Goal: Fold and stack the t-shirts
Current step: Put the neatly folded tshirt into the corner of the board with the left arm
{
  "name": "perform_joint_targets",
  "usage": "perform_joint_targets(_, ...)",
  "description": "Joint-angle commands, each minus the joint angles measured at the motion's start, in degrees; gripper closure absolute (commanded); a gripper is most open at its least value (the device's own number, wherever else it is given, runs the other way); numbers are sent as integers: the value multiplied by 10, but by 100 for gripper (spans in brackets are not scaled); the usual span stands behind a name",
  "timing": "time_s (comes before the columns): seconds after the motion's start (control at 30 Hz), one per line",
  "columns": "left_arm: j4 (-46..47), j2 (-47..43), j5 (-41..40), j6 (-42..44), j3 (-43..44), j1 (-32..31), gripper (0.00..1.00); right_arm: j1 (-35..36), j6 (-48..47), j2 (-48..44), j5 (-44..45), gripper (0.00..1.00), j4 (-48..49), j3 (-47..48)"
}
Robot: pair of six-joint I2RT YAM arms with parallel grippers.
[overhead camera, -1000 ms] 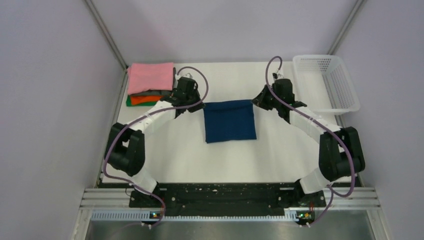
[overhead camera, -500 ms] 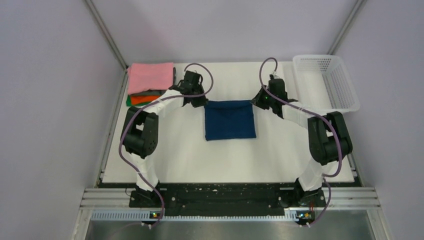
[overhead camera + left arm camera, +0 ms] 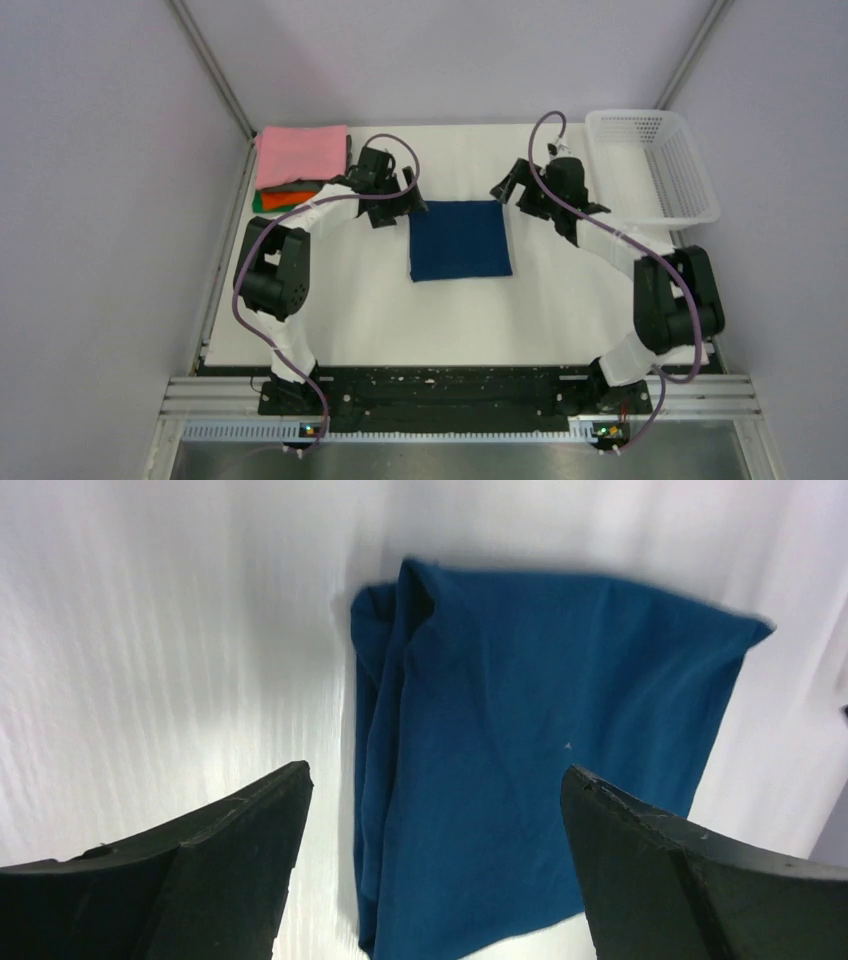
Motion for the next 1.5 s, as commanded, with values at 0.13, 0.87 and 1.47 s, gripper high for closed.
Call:
perform_joint_targets(0.13, 21, -7, 45, 22, -78, -22, 1, -22, 9, -240, 52, 1, 38, -177)
perform_joint_targets(0.87, -187, 237, -222, 64, 237, -94, 100, -25, -36, -646, 242, 1, -130, -282)
perform_joint_targets(1.47, -44, 187, -631, 472, 354, -53, 100, -25, -33, -685, 308, 1, -117, -306)
